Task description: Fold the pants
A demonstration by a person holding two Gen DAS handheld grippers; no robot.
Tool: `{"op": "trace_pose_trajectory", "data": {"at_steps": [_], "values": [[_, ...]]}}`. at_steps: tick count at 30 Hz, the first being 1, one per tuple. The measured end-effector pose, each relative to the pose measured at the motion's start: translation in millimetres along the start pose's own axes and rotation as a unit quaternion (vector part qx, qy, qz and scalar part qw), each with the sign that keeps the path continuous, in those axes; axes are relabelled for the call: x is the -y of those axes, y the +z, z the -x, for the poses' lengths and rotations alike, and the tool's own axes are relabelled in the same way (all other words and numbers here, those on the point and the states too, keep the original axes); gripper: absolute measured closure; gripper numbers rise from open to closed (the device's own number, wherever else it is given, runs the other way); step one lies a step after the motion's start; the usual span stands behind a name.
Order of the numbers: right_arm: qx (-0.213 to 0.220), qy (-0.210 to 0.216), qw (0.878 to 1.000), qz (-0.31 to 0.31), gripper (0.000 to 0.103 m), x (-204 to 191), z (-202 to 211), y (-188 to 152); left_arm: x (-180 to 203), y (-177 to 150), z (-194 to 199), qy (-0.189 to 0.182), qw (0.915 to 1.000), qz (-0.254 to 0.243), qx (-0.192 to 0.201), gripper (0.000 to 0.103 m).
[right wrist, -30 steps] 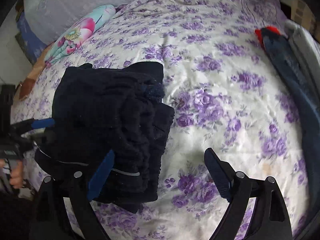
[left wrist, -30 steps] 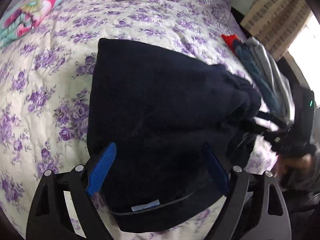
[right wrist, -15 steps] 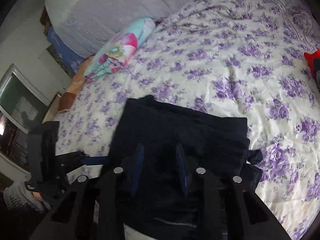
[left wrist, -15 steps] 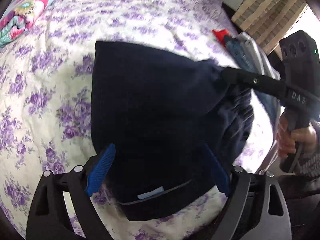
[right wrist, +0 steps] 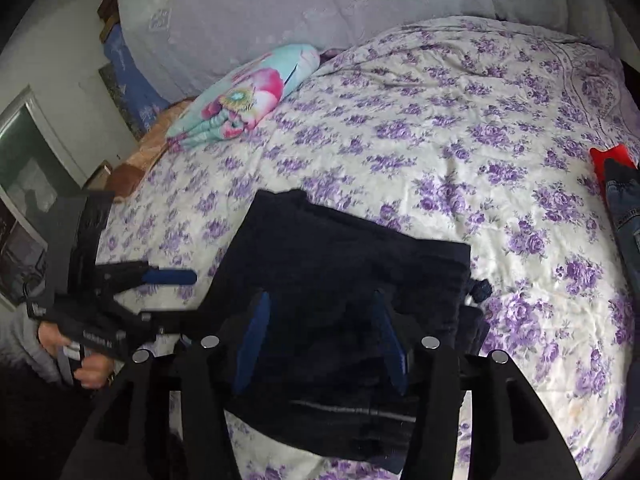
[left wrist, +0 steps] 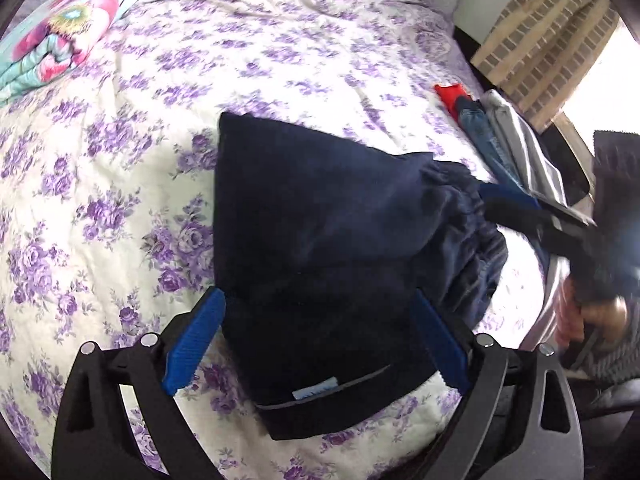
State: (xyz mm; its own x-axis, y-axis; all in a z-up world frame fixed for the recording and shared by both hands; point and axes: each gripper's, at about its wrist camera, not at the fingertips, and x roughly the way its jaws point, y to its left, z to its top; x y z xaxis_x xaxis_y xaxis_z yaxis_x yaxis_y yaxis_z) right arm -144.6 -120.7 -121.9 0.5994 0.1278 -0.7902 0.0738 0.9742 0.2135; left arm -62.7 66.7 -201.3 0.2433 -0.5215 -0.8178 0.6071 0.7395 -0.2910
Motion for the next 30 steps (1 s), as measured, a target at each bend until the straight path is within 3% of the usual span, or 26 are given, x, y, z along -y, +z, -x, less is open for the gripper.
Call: {"op": "trace_pose_trajectory", "data": {"at_steps": [3, 4, 5, 7, 11, 13, 16, 20, 23, 27, 30], "values": [[-0.05, -0.023, 0.998, 0.008, 0.045, 6, -33, -18, -16, -1, -27, 0.026, 0.9985, 0.035, -0.033, 0.012], [-0.041, -0.026, 0.999, 0.014, 0.045, 7, -36, -22, -23, -4, -40, 0.033, 0.9969, 0.049, -0.051, 0.004], [-0.035, -0.026, 0.999, 0.019, 0.043, 6, -38, -23, -33, -7, -48, 0.02, 0.9957, 0.07, -0.057, 0.004], [-0.043, -0.024, 0.998, 0.033, 0.031, -3, -36, -21, -37, -5, -47, 0.014, 0.9959, 0.08, -0.039, 0.004], [-0.011, -0.03, 0.998, 0.054, 0.027, -13, -6, -19, -32, -4, -42, 0.024, 0.9958, 0.078, -0.04, 0.004], [0.021, -0.038, 0.999, 0.03, 0.015, -1, 16, -20, -33, -6, -36, 0.022, 0.9947, 0.094, -0.037, 0.005], [0.046, -0.031, 0.997, -0.048, 0.005, 37, 34, -28, -36, -12, -23, 0.004, 0.9943, 0.103, -0.026, 0.005], [-0.017, -0.047, 0.986, -0.162, 0.005, 93, 15, -47, -39, -20, -23, 0.012, 0.9917, 0.124, -0.033, 0.005], [-0.033, -0.015, 0.979, -0.198, 0.005, 117, 6, -56, -36, -22, -33, 0.023, 0.9879, 0.146, -0.045, 0.005], [-0.063, 0.051, 0.975, -0.205, 0.003, 136, -8, -61, -34, -24, -35, 0.044, 0.9831, 0.175, -0.031, 0.004], [-0.059, 0.106, 0.969, -0.214, 0.003, 150, -9, -65, -33, -26, -36, 0.058, 0.9787, 0.196, -0.011, 0.004]]}}
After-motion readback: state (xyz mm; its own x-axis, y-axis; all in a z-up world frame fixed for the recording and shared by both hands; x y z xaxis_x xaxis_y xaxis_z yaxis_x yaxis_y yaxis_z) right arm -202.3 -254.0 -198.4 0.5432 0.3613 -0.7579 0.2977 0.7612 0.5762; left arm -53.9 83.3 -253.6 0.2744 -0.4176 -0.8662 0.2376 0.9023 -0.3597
